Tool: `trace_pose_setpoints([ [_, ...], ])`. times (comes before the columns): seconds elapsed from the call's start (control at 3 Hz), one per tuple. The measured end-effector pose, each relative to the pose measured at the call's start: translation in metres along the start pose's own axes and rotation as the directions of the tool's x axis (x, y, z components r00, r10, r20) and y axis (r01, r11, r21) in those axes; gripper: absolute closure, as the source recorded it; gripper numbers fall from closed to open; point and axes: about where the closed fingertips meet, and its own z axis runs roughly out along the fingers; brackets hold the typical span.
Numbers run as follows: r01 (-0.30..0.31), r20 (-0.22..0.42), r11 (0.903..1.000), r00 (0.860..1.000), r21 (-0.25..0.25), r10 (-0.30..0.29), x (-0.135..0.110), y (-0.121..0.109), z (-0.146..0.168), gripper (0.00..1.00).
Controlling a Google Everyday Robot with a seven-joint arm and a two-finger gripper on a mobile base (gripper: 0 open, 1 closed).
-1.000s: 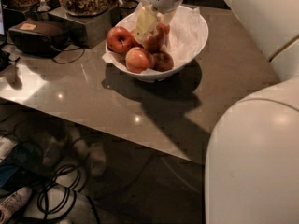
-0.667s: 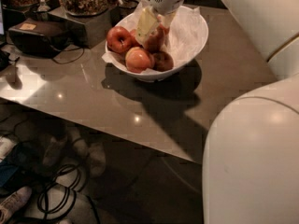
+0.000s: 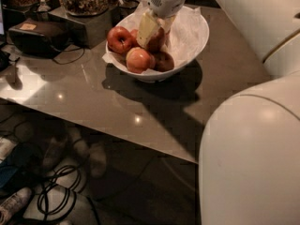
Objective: Pick apple from white bowl
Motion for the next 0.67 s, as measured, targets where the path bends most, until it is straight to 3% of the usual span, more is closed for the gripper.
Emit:
trace_pose_setpoints([
  [0.33, -0.002, -0.02, 0.9999, 1.0, -0.012, 0.002, 0.0062, 0.0016, 0.0116, 0.39],
  [0.67, -0.002, -0.02, 0.9999, 1.0, -0.012, 0.002, 0.0063, 0.0017, 0.012, 0.56],
])
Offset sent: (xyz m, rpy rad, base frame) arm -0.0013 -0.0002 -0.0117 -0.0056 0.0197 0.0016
